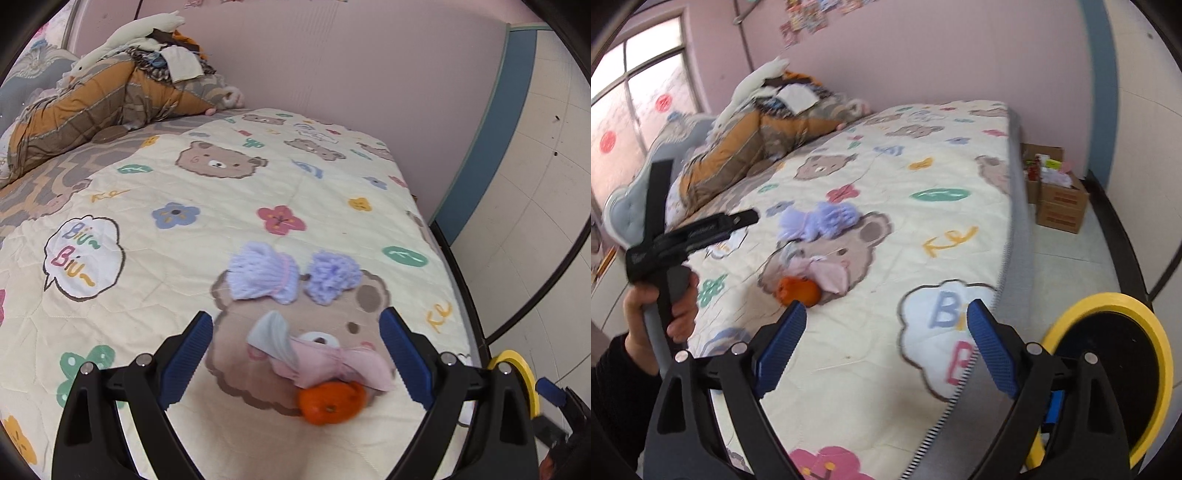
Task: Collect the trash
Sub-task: 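Move the right tool to the orange peel while the left tool reaches the lilac bundle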
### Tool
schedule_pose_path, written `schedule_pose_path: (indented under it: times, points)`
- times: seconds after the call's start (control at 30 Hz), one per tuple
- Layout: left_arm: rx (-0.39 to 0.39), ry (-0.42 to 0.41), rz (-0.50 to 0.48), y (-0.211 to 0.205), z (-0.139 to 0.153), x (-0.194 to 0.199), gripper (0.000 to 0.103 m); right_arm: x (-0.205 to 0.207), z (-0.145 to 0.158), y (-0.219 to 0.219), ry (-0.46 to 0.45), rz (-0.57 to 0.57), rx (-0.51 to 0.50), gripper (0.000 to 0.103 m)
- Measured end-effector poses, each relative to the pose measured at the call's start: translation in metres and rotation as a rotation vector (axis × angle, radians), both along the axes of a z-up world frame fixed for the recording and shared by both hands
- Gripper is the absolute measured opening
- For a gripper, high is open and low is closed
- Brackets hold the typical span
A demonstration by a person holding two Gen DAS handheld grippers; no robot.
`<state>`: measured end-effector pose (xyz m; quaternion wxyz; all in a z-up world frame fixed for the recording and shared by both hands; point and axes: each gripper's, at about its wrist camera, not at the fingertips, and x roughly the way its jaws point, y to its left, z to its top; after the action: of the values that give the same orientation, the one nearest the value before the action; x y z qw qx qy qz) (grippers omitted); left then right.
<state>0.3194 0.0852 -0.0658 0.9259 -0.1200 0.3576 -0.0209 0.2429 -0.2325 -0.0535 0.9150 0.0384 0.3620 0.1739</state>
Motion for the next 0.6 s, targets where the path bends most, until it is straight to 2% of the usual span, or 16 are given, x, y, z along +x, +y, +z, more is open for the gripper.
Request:
schedule_pose_path:
  times: [0.23, 0.4, 0.6]
  points:
    - [0.032, 0.025, 0.029, 0.025, -0.018, 0.028, 0.088, 0.016, -0.029, 0.07, 0.048, 0.138, -0.01, 0.085]
    - [0.028, 0.041, 0.026, 0.034, -0.03, 0.045, 0.088, 0.028, -0.054, 0.116, 0.085, 0.211, -0.02, 0.085]
    - [0.045, 0.059, -0.001, 0.033, -0.04, 0.066, 0.088, 0.048, -0.075, 0.147, 0.122, 0.263, -0.038, 0.083]
